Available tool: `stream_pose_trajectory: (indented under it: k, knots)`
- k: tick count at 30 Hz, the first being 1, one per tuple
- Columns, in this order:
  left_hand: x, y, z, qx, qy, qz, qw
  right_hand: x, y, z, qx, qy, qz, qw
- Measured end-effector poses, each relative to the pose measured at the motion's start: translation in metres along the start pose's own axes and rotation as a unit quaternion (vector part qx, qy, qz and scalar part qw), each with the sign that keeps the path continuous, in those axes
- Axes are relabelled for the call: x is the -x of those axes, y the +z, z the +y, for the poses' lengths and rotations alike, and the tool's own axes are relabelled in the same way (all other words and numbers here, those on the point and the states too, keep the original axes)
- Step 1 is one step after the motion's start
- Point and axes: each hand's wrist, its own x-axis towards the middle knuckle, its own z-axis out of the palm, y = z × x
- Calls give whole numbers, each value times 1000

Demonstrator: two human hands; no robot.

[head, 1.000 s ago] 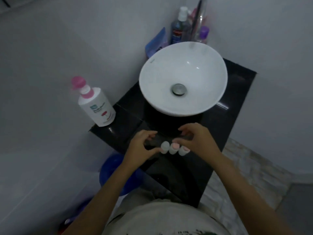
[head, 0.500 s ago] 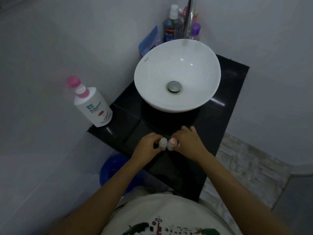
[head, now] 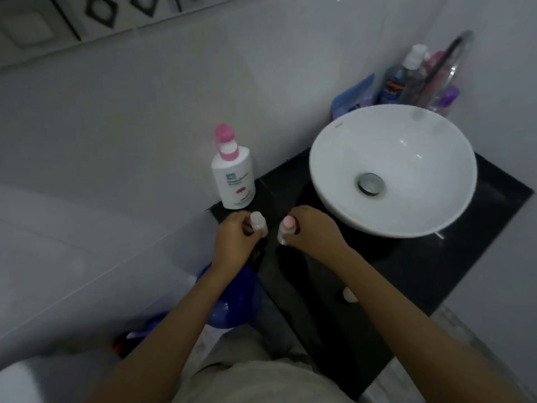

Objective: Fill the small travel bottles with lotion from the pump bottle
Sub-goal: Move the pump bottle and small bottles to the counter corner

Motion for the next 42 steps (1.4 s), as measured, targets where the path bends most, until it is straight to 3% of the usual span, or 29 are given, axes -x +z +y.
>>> stream_pose_trajectory:
  k: [13,42]
  knots:
    - [-30,-3,-27,-30,-84,73,993,-103,41,-21,-12,-50,-46,998]
    - [-31,-7,-30,-21,-69,61,996,-110,52,-15,22,-59,-27,998]
